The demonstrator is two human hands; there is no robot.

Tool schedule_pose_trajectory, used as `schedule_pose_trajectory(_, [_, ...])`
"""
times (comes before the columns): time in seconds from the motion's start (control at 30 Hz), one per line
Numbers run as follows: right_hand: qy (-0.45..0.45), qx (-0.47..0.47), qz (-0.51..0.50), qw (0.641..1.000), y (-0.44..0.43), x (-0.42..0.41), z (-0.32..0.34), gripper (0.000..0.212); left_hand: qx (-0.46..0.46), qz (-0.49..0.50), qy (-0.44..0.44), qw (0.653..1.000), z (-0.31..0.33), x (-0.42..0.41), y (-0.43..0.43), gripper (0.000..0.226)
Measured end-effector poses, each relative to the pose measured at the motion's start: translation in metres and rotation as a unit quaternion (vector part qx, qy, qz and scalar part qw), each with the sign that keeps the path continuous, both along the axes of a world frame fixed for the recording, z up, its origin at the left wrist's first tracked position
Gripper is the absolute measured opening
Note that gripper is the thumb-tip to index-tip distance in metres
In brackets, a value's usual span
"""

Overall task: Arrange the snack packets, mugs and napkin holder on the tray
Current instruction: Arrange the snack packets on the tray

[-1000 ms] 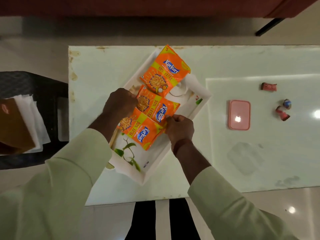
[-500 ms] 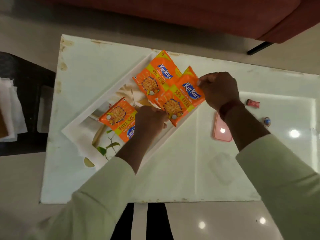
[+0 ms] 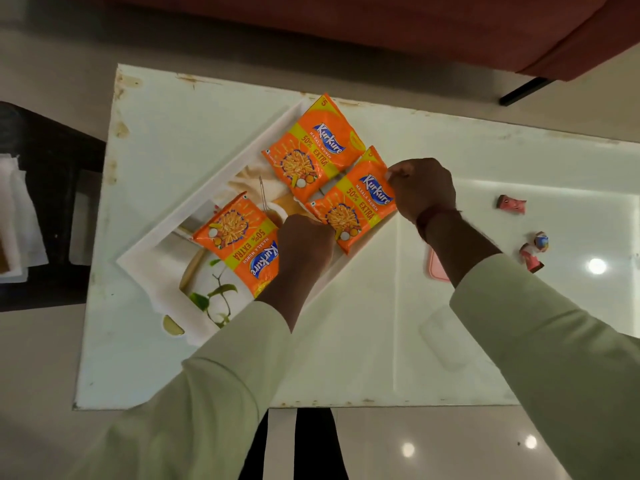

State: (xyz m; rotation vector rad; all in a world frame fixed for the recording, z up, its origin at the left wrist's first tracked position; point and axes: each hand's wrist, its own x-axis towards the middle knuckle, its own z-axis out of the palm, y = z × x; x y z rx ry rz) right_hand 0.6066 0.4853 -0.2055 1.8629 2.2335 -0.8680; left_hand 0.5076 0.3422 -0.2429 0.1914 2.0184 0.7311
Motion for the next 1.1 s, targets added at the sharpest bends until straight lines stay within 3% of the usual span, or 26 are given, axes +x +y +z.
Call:
schedule_pose_trajectory(0.13, [-0.011,0.029,-0.009,0.999,-0.009,0.000,-0.002,0.043,0.015,-0.008,0.007,1.000,0.005,-0.003,-0.007,0.028])
schedule_pose_trajectory(0.27, [0.067,0.101,-0.043,0.992,-0.052,-0.003,0.018,0.053,0.121,-0.052,0.181,0.975,0.029,-0.021,-0.034,0.030])
schedule_pose_trajectory(0.37, [0.144,0.015,-0.140,0.980,-0.109,-0.012,0.025,0.040,0.132,-0.085,0.301,0.941,0.039,-0.051,-0.058,0.019])
schedule_pose_trajectory(0.47, [0.195,-0.136,-0.260,0.936,-0.167,-0.027,0.019,0.039,0.092,-0.138,0.358,0.919,0.033,-0.086,-0.080,0.017])
schedule_pose_trajectory(0.6, [0.246,-0.249,-0.395,0.850,-0.215,-0.051,0.000,0.043,0.020,-0.186,0.305,0.934,0.017,-0.124,-0.091,0.022])
schedule_pose_trajectory(0.67, [0.256,-0.247,-0.414,0.838,-0.224,-0.058,-0.009,0.018,0.001,-0.209,0.288,0.934,0.012,-0.135,-0.091,0.025])
schedule_pose_trajectory(0.7, [0.259,-0.244,-0.416,0.837,-0.225,-0.061,-0.010,0.013,-0.002,-0.217,0.290,0.932,0.011,-0.138,-0.090,0.026])
schedule_pose_trajectory(0.77, [0.255,-0.249,-0.412,0.839,-0.224,-0.064,-0.016,0.026,-0.009,-0.231,0.302,0.925,0.009,-0.143,-0.088,0.027])
schedule_pose_trajectory(0.87, [0.241,-0.247,-0.401,0.848,-0.217,-0.068,-0.024,0.018,-0.018,-0.252,0.304,0.919,0.007,-0.148,-0.088,0.026])
schedule_pose_trajectory(1.1, [0.177,-0.202,-0.344,0.900,-0.194,-0.068,-0.015,0.018,0.001,-0.226,0.253,0.941,0.003,-0.143,-0.094,0.023])
